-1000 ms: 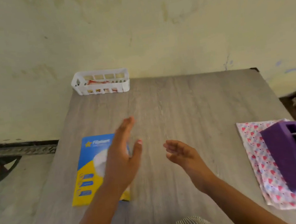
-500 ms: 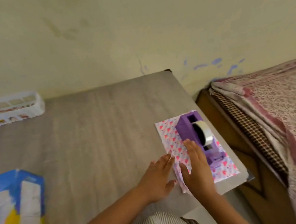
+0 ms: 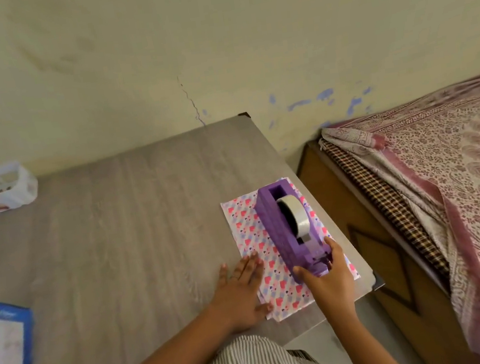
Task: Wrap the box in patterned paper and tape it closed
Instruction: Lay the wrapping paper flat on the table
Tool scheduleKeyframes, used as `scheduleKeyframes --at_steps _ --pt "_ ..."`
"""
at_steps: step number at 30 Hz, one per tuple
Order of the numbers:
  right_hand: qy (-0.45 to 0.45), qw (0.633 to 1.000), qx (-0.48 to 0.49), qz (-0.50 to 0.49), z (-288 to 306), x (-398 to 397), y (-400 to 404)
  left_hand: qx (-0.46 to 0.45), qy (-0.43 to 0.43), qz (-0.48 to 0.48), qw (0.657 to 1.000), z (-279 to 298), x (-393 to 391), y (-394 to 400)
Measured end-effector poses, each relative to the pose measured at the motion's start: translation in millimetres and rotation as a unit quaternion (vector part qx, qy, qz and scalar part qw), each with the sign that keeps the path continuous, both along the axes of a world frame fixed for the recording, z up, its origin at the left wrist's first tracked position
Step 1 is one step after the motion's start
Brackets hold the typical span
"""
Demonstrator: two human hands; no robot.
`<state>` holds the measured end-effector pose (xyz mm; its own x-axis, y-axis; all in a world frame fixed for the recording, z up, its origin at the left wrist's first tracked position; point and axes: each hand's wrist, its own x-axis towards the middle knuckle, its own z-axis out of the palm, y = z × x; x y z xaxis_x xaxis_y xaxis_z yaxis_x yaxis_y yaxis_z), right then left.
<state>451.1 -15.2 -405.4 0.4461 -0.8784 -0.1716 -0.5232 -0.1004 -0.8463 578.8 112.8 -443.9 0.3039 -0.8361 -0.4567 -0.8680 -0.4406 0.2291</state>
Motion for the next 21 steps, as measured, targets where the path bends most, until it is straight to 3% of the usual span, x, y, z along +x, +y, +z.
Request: scheduleKeyframes --at_steps 13,16,21 --pt "-0.057 0.998 -0.031 -0.007 1.3 1.3 -15.4 -0.029 -0.081 -0.029 0.996 -5.3 28.3 35.0" --pt "-0.064 0.997 -0.037 -0.009 0.1 1.5 -19.1 -0.073 -0.118 -0.034 0.99 -5.8 45.4 66.9" --pt "-0.073 0.997 -0.034 -0.01 -6.9 4.3 -24.2 -0.008 -0.042 0.028 0.999 -9.8 60.7 127.1"
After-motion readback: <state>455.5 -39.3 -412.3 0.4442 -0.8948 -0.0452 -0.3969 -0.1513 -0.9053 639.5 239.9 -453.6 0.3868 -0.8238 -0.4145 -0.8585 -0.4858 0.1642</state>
